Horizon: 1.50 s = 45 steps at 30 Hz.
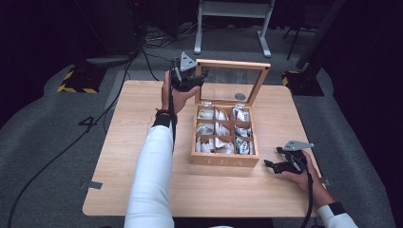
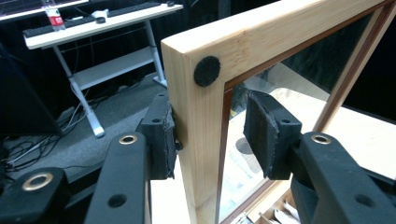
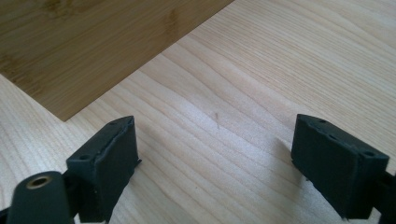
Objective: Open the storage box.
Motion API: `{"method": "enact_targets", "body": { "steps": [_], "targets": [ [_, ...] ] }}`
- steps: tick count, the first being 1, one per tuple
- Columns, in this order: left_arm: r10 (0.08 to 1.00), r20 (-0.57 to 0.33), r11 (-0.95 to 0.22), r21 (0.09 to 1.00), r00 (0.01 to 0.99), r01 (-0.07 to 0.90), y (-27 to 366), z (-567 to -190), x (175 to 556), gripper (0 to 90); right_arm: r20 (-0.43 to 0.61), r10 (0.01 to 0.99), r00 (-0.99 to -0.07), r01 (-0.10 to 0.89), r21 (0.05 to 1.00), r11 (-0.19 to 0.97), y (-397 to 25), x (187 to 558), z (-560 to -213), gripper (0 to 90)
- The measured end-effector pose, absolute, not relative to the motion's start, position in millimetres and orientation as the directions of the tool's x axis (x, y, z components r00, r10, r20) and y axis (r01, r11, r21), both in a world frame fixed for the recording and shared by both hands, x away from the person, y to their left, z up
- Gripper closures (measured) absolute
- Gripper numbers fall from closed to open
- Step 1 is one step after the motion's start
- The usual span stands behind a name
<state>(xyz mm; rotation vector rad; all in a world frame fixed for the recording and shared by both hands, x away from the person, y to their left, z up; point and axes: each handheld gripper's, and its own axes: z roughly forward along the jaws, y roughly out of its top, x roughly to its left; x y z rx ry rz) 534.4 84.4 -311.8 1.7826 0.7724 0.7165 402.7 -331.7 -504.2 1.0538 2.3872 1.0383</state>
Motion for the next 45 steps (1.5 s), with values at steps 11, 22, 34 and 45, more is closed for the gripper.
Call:
{"method": "enact_targets", "body": {
  "steps": [11,22,34,45],
  "targets": [
    [0.800,0.070,-0.220,0.958,0.596,0.182,83,-318,548,54.2,-0.008,0.739,-0.674,0.498,0.734,0.462,-332,403,-504,14.6],
    [0.824,0.054,-0.225,0.945,0.565,0.239,77,-340,561,51.4,-0.008,0.738,-0.675,0.497,0.734,0.462,-332,403,-504,14.6],
    [0.830,0.013,-0.210,0.934,0.557,0.290,76,-363,569,51.6,-0.008,0.737,-0.676,0.496,0.734,0.463,-332,403,-504,14.7],
    [0.849,0.068,-0.295,0.884,0.524,0.363,70,-387,574,52.5,-0.009,0.738,-0.675,0.497,0.734,0.463,-332,403,-504,14.7]
  ]
}}
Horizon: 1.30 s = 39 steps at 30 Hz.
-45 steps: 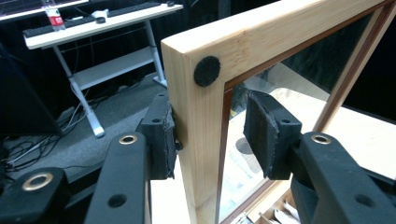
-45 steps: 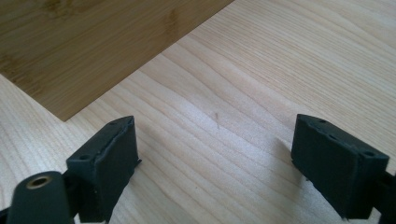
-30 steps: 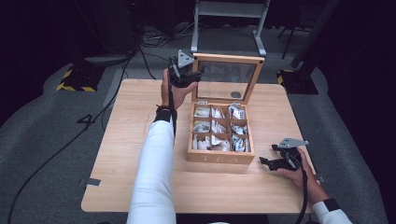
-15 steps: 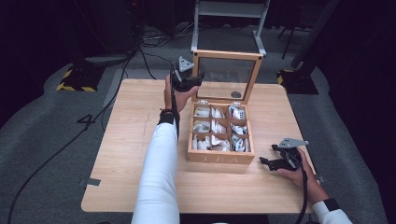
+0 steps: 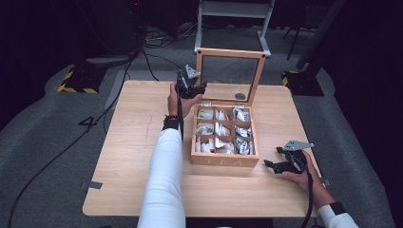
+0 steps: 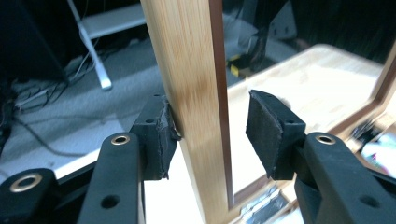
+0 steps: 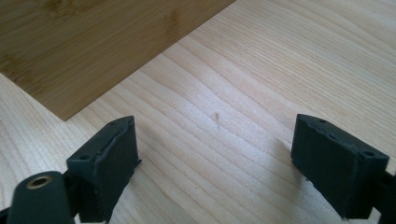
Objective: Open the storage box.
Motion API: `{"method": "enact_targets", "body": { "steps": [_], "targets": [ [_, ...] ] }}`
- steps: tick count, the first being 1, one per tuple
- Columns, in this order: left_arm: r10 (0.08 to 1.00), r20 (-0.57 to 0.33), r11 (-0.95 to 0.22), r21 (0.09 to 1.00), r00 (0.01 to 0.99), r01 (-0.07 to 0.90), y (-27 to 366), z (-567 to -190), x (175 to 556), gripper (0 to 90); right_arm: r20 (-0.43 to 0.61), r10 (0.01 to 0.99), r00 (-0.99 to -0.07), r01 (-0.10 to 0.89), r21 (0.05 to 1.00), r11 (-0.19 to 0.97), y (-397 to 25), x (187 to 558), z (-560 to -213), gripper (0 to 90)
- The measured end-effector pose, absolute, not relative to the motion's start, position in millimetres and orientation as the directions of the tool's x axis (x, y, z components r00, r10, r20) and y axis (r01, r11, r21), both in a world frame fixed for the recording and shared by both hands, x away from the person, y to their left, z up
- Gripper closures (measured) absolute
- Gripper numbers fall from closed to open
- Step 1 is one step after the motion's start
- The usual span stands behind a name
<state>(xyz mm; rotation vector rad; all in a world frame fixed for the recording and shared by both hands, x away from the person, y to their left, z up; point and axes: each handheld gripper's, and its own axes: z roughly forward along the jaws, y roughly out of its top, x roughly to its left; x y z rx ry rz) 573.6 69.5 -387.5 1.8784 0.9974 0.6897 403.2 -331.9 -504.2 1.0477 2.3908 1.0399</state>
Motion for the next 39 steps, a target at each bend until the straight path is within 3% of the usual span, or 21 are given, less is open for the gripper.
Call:
{"method": "enact_targets", "body": {
  "steps": [32,39],
  "targets": [
    [0.821,0.055,-0.374,0.803,0.569,0.463,75,-438,567,51.1,-0.009,0.737,-0.676,0.496,0.735,0.463,-332,403,-504,14.7],
    [0.823,0.044,-0.363,0.807,0.566,0.466,81,-432,559,42.8,-0.009,0.737,-0.676,0.496,0.734,0.464,-332,403,-504,14.7]
  ]
}}
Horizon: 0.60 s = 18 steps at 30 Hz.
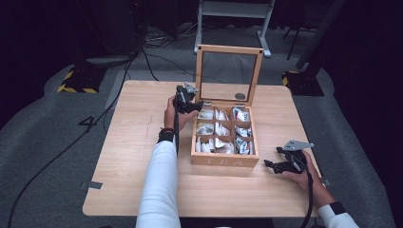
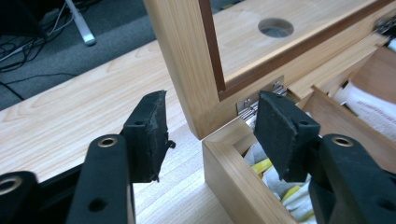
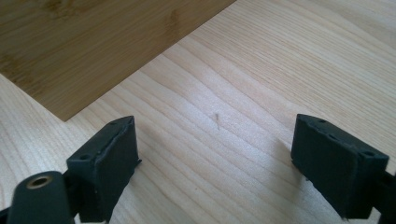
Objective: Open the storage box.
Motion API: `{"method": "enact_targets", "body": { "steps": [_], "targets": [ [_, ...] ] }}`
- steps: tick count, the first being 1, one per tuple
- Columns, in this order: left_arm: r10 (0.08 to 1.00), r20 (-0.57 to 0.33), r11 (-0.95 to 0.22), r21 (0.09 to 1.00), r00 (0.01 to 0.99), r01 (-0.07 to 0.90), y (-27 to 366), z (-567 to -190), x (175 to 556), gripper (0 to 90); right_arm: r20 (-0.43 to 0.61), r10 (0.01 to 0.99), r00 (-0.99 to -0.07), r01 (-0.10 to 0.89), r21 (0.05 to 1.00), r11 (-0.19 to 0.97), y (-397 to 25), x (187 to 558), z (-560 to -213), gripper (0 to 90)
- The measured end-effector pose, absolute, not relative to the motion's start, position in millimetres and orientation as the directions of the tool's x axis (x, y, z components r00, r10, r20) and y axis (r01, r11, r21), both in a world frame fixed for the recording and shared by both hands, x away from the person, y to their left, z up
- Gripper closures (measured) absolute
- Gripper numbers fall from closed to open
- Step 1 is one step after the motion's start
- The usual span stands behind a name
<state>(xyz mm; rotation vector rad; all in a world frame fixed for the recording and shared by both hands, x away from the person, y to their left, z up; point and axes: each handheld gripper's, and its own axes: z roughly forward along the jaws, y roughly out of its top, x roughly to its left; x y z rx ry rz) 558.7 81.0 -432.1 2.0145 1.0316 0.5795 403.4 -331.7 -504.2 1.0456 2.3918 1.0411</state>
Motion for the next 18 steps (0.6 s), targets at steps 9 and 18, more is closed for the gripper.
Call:
{"method": "enact_targets", "body": {
  "steps": [9,18],
  "targets": [
    [0.802,0.048,-0.381,0.808,0.596,0.449,92,-413,542,33.2,-0.008,0.737,-0.676,0.497,0.734,0.464,-332,403,-504,15.0],
    [0.757,0.147,-0.498,0.761,0.637,0.416,97,-400,516,24.2,-0.007,0.735,-0.678,0.495,0.735,0.464,-333,402,-504,15.1]
  ]
}}
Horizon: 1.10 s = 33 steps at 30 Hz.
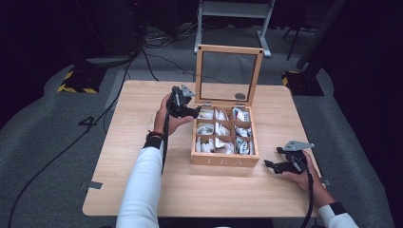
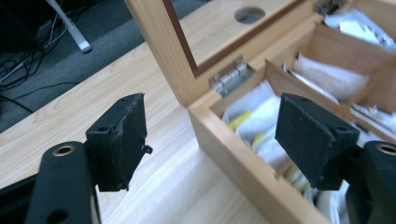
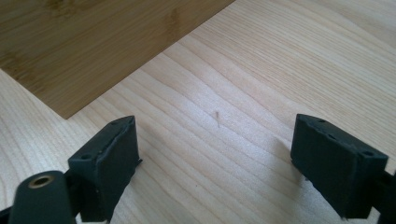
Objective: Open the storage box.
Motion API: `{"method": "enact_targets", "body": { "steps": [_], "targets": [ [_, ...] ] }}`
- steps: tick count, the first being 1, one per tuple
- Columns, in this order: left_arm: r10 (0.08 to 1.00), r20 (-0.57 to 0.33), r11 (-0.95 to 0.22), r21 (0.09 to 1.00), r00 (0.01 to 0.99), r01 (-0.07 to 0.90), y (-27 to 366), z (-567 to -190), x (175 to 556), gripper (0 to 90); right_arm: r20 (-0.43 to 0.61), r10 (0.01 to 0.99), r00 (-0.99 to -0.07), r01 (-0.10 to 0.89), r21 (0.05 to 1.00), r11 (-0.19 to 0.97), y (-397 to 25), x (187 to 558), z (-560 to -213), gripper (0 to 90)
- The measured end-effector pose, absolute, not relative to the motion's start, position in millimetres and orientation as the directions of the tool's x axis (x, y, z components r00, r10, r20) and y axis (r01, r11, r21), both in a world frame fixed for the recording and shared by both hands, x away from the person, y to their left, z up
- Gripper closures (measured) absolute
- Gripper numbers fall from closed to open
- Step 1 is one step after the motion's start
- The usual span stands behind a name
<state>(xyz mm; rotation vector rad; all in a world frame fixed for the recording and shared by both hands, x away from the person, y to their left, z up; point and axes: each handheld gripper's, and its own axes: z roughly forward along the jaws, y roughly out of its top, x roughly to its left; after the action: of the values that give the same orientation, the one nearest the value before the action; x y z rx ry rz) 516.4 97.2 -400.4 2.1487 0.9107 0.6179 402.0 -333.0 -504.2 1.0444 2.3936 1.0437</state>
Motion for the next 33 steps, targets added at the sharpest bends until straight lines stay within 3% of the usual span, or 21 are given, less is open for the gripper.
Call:
{"method": "enact_targets", "body": {
  "steps": [15,33],
  "targets": [
    [0.701,0.232,-0.592,0.717,0.674,0.369,107,-386,478,18.2,-0.006,0.734,-0.679,0.494,0.736,0.463,-335,400,-504,15.1],
    [0.652,0.305,-0.656,0.685,0.694,0.315,116,-386,443,17.7,-0.006,0.733,-0.681,0.493,0.735,0.464,-335,400,-504,15.2]
  ]
}}
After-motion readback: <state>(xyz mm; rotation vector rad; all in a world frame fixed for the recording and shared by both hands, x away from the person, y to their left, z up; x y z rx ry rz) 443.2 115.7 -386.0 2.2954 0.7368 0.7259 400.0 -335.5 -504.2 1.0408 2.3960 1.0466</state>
